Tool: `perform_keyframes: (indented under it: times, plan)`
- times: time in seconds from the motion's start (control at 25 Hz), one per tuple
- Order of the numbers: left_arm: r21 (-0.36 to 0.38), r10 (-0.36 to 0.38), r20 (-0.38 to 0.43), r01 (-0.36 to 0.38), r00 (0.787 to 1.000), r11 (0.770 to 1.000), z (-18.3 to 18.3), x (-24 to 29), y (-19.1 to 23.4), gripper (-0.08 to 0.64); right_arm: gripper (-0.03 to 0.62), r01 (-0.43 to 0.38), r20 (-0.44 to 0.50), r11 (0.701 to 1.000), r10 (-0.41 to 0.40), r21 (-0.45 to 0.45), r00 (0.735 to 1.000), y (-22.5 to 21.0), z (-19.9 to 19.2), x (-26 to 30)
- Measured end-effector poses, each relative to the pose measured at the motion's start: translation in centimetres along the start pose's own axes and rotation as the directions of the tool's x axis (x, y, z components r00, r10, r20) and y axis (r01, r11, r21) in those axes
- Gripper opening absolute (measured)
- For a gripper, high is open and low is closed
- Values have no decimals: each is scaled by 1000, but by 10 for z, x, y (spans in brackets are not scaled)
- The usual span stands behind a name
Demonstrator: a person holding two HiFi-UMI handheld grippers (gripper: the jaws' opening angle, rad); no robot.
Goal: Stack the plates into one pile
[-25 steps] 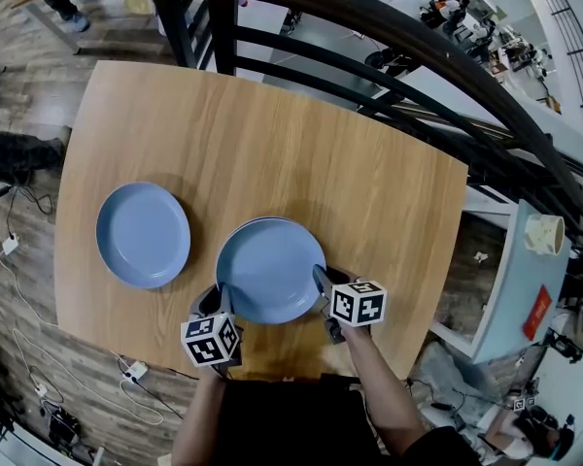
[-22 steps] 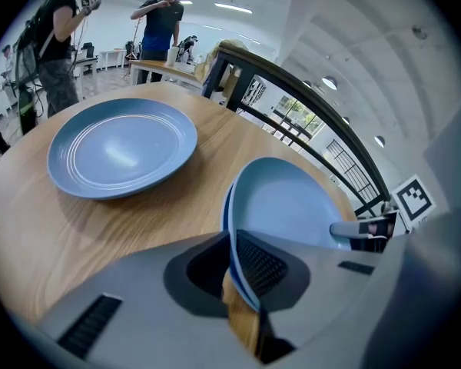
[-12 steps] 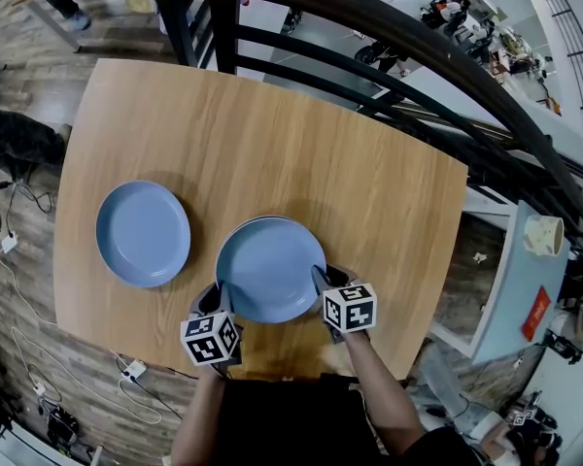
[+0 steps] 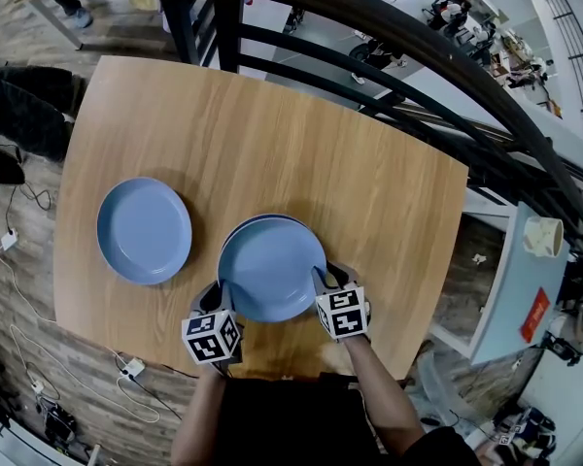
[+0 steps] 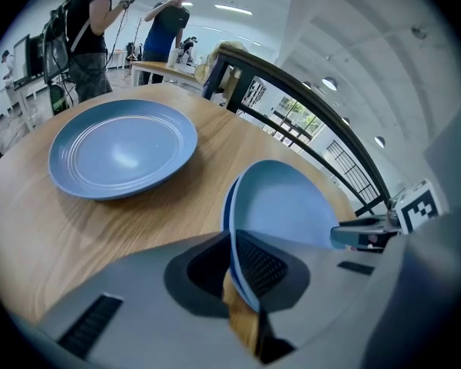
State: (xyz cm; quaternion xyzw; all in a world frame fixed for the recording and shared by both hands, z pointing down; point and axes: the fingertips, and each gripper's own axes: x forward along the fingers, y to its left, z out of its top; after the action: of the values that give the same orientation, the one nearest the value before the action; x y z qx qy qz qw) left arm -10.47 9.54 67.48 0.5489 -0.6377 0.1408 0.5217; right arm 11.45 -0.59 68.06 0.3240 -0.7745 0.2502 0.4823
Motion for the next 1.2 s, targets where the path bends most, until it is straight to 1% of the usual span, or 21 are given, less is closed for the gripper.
perform_keyframes:
  times: [0.12,0.52,0.72,0.96,1.04,1.08,1.12,1.2]
  plan:
    - [-1,3,6,-3,1000,1000,2,1,2,40,126,11,5,1000,-11,-26,1000,0,2,1]
    - [7,11,4,-11,1000,1000,6,4,10,40,126,-3,5,1000,3,-12,1000,10,6,8]
    - [58,47,-3,-47,999,997,3,5,6,41,126,-6,3,1000,6,-11,1000,7,1,6]
    - [110,53,-6,-52,999,993,4,5,3,43,124,-9,16,1000,9,-14,1000,8,6,7]
    - [127,53,-7,-52,999,991,3,6,1,65,124,-8,9,1000,9,-12,1000,8,3,7]
    - [133,52,-8,-50,999,990,3,6,0,99,124,-8,8,1000,8,-12,1000,8,3,7]
    - [137,51,-9,-50,999,989,3,7,-1,117,124,-7,9,1000,7,-12,1000,8,3,7]
    - [146,52,-10,-50,999,988,3,7,-2,135,124,-5,16,1000,5,-13,1000,8,5,7]
